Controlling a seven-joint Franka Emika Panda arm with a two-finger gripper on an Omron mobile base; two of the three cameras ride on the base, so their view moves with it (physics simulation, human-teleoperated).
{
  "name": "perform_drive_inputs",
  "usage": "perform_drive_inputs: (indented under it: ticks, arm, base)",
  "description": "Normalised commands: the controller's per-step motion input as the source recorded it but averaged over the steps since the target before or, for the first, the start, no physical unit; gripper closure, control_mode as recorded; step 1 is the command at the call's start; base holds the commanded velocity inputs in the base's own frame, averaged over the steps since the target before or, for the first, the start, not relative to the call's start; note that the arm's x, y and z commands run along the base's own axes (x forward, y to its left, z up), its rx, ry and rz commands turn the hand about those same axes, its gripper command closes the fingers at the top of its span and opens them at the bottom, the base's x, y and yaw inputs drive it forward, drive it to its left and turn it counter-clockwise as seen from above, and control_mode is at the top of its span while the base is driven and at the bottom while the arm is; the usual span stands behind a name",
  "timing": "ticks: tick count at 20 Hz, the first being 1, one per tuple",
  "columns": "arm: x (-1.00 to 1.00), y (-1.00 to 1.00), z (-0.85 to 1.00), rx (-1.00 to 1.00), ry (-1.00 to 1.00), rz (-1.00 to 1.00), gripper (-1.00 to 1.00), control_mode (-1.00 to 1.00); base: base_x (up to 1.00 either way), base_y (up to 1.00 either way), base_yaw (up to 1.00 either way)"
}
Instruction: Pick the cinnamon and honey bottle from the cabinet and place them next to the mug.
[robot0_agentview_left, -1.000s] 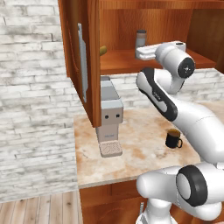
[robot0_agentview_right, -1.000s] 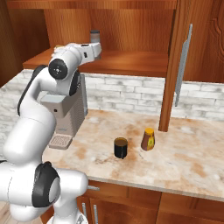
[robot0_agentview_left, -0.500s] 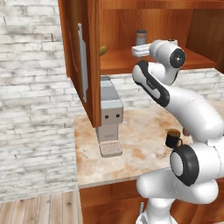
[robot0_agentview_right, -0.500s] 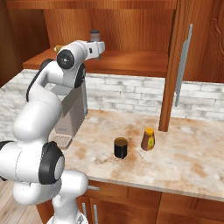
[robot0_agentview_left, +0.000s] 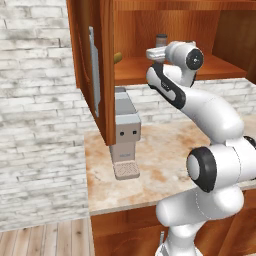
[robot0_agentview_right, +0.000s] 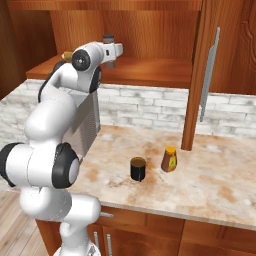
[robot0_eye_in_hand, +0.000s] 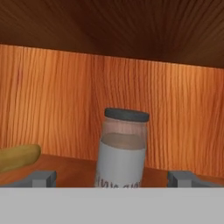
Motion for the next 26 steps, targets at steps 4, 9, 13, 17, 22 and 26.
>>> perform_drive_inputs:
  ticks: [4, 9, 13, 17, 22, 26]
  arm:
    - [0.29, -0.10, 0.00, 0.00, 0.00, 0.00, -1.00, -1.00]
    - [0.22, -0.10, 0.00, 0.00, 0.00, 0.00, -1.00, -1.00]
    - [0.08, 0.00, 0.00, 0.00, 0.00, 0.00, -1.00, -1.00]
    - [0.16, 0.00, 0.00, 0.00, 0.00, 0.00, -1.00, -1.00]
    - [0.26, 0.00, 0.00, 0.00, 0.00, 0.00, -1.00, -1.00]
    - [0.03, 0.00, 0.00, 0.00, 0.00, 0.00, -1.00, -1.00]
  base:
    - [0.00, 0.00, 0.00]
    - [0.00, 0.00, 0.00]
    - [0.00, 0.00, 0.00]
    - [0.00, 0.00, 0.00]
    - [0.00, 0.00, 0.00]
    - [0.00, 0.00, 0.00]
